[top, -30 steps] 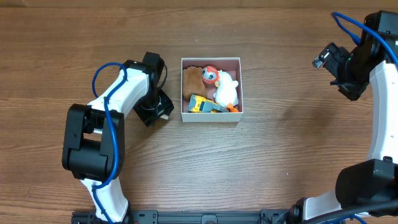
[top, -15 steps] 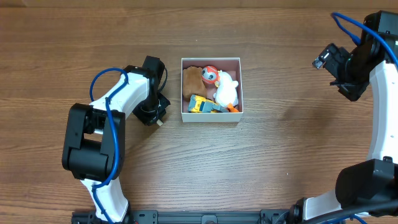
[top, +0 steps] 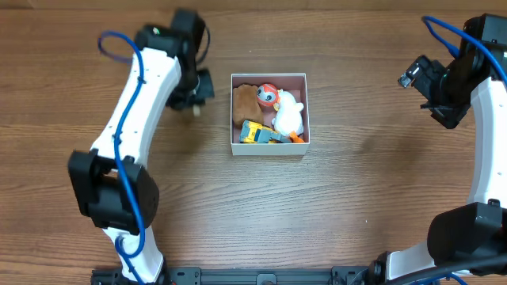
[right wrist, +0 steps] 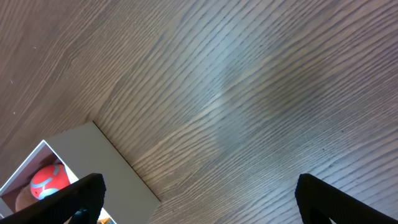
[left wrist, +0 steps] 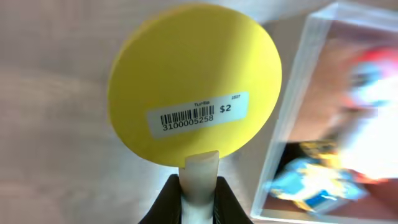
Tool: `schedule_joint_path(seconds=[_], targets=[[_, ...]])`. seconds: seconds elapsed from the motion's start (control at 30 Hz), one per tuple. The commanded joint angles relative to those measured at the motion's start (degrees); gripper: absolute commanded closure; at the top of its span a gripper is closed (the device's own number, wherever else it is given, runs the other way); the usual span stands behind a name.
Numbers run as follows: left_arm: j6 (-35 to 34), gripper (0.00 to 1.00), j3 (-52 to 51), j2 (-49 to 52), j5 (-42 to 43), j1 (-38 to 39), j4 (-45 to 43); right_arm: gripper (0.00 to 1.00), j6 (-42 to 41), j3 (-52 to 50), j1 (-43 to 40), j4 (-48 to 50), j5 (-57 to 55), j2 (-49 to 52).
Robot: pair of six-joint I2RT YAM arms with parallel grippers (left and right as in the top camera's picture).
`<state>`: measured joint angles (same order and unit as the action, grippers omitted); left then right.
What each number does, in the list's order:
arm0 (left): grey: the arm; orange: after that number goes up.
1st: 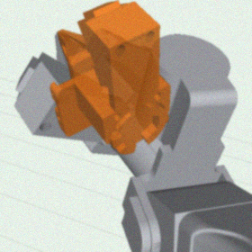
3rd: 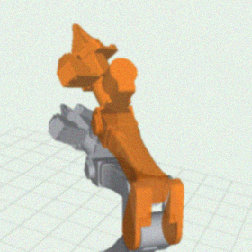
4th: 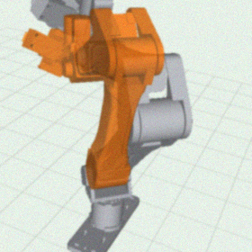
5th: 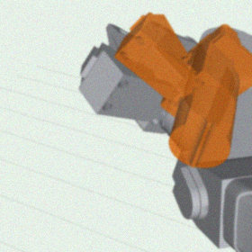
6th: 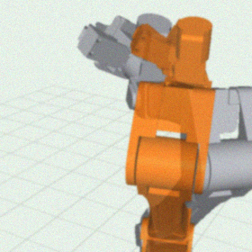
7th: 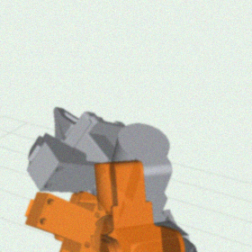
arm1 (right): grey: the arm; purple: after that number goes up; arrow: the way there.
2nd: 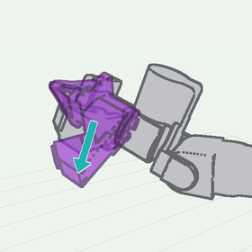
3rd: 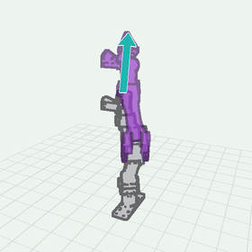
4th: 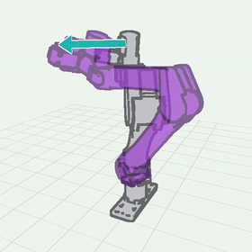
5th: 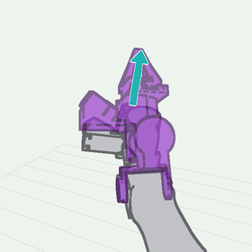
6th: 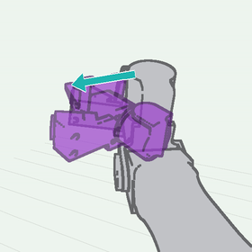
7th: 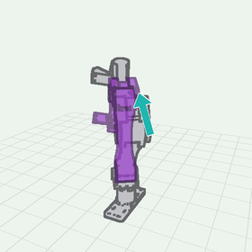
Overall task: Pack container
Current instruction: 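Lower the lollipop toy into the box and release it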
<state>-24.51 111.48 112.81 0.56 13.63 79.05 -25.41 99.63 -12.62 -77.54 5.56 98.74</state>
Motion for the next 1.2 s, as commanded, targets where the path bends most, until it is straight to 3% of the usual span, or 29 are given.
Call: schedule_joint_path(seconds=[0.0, 0.2, 0.3, 0.4, 0.67, 0.83, 0.93, 0.97, 1.07, 1.17], targets=[[6.4, 0.94, 7.28, -1.62, 1.62, 5.99, -0.24, 0.0, 0.35, 0.83, 0.22, 0.28, -0.55, -0.92], [6.32, 0.85, 5.38, 0.48, 2.89, 17.66, -10.12, 0.0, 0.35, 0.83, 0.24, 0.46, -0.55, -0.92], [1.03, 0.81, 5.14, 3.39, 1.36, 21.2, -12.74, 0.0, 0.33, 0.83, 0.24, 0.26, -0.55, -0.92], [-4.9, 0.87, 5.14, 7.82, 2.1, 23.1, -12.87, 0.0, 0.35, 0.83, 0.24, -0.13, -0.55, -0.92], [-7.85, 0.86, 5.14, 13.25, 1.92, 23.26, -8.98, 0.0, 0.35, 0.83, 0.22, -0.13, -0.55, -0.92], [-7.85, 0.71, 5.14, 13.09, 2.01, 23.15, -7.41, 0.0, 0.35, 0.83, 0.22, -0.15, -0.55, -0.92], [-7.98, 0.69, 5.16, 13.07, 2.16, 23.15, -6.43, 0.0, 0.35, 0.83, 0.24, -0.2, -0.55, -0.92], [-8.61, 0.66, 5.16, 13.07, 2.05, 23.15, -6.23, 0.0, 0.35, 0.83, 0.24, -0.2, -0.55, -0.92], [-8.92, 0.4, 5.99, 12.96, 1.92, 22.86, -5.97, 0.0, 0.35, 0.83, 0.22, -0.42, -0.55, -0.92], [-7.98, 0.38, 8.48, 12.07, 1.73, 21.99, -4.57, 0.0, 0.35, 0.83, 0.22, -0.42, -0.55, -0.92]])
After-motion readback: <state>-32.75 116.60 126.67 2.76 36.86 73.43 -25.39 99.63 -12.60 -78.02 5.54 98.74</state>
